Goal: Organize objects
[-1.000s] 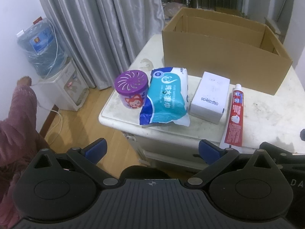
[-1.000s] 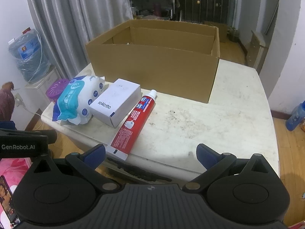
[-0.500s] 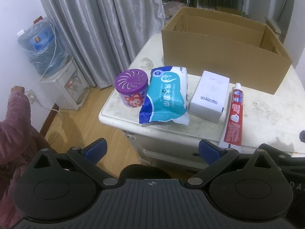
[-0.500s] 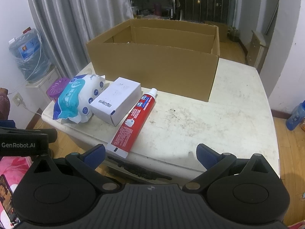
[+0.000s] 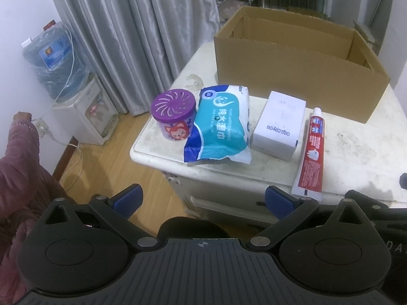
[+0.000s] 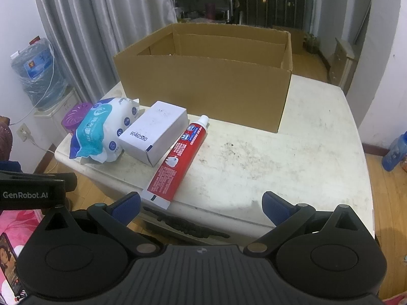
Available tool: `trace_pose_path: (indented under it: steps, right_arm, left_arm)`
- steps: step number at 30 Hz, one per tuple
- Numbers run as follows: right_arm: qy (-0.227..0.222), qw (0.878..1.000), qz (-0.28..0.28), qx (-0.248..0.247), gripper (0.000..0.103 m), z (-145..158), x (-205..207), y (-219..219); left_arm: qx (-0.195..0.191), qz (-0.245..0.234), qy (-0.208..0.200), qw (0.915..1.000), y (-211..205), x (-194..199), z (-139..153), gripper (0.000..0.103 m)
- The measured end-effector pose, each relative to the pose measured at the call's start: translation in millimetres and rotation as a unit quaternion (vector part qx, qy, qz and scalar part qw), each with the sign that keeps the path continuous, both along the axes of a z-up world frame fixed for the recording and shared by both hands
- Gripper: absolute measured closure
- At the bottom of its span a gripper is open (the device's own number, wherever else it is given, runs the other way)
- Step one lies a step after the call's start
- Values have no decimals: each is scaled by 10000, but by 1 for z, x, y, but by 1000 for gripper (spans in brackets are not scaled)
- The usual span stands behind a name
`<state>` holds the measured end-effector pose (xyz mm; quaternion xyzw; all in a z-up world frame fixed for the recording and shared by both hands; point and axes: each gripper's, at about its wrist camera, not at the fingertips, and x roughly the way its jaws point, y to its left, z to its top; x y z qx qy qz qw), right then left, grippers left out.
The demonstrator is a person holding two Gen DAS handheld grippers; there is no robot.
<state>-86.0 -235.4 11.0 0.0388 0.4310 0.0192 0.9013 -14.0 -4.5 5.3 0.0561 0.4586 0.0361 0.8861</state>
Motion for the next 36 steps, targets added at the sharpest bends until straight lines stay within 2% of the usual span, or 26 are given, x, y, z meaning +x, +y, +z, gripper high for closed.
trace_pose_path:
  steps: [16, 22, 30, 34, 36]
  right_arm:
    - [30, 10000, -50, -38, 0, -2, 4, -1]
    - [-65, 9999, -42, 81, 0, -1, 8, -13]
    - [-518, 9975, -141, 450, 0, 5, 17, -53]
    - [-461, 9960, -18, 767, 1, 3, 33, -61]
    - [-369, 9953, 130, 887, 4, 0, 43, -59]
  left_arm:
    - [-102, -48, 48, 9999, 1, 3, -3, 0]
    - [-300, -202, -121, 9993, -2, -2, 0, 0]
    - [-643, -883, -420, 9931, -27, -10, -3, 1]
    - [-809, -1256, -485, 9876, -44, -6, -8, 6]
    - [-776, -1389, -429, 9863, -53, -2, -12, 10]
